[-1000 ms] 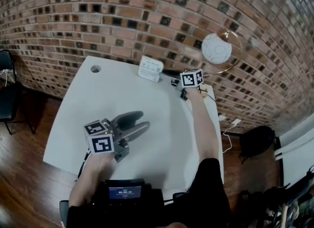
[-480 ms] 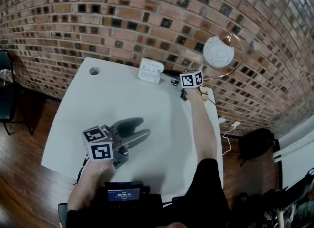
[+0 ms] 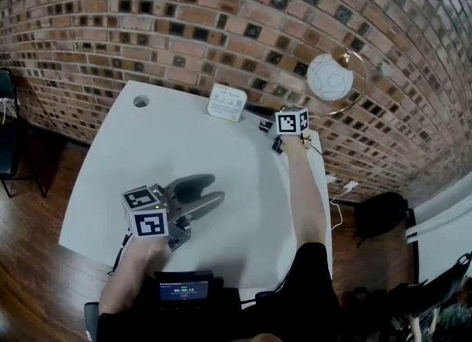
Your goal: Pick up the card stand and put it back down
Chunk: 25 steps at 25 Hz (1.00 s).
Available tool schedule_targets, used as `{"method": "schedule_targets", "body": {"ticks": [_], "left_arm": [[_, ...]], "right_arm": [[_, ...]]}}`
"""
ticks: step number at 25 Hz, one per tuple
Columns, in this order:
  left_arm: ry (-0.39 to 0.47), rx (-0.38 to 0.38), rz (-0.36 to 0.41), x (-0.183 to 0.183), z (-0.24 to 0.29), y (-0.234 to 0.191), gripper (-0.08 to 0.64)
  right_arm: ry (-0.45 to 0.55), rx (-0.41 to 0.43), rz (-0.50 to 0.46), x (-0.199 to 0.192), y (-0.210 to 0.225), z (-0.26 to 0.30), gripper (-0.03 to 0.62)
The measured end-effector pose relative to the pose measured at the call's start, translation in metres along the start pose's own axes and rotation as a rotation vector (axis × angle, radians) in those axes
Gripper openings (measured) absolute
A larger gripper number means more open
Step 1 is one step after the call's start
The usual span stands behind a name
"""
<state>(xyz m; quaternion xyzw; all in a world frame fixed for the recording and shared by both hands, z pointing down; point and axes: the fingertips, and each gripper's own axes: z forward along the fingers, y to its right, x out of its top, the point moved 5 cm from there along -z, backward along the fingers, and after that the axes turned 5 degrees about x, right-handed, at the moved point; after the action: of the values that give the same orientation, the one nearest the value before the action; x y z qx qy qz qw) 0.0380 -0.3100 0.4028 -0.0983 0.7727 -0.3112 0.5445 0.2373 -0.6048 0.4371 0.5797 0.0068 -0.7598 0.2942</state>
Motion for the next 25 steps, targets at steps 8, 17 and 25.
{"method": "schedule_targets", "body": {"ticks": [8,17,25], "left_arm": [[0.031,-0.030,-0.049,-0.004,-0.009,0.010,0.241],[0.066,-0.075,-0.061,-0.018,-0.025,0.053,0.240],[0.062,-0.102,-0.047,-0.036,-0.051,0.095,0.239]], "right_arm": [[0.019,0.145,0.035,-0.014,-0.095,-0.008,0.167],[0.318,0.408,0.320,-0.032,-0.217,-0.039,0.166],[0.425,0.405,0.263,-0.055,-0.302,-0.084,0.165]]}}
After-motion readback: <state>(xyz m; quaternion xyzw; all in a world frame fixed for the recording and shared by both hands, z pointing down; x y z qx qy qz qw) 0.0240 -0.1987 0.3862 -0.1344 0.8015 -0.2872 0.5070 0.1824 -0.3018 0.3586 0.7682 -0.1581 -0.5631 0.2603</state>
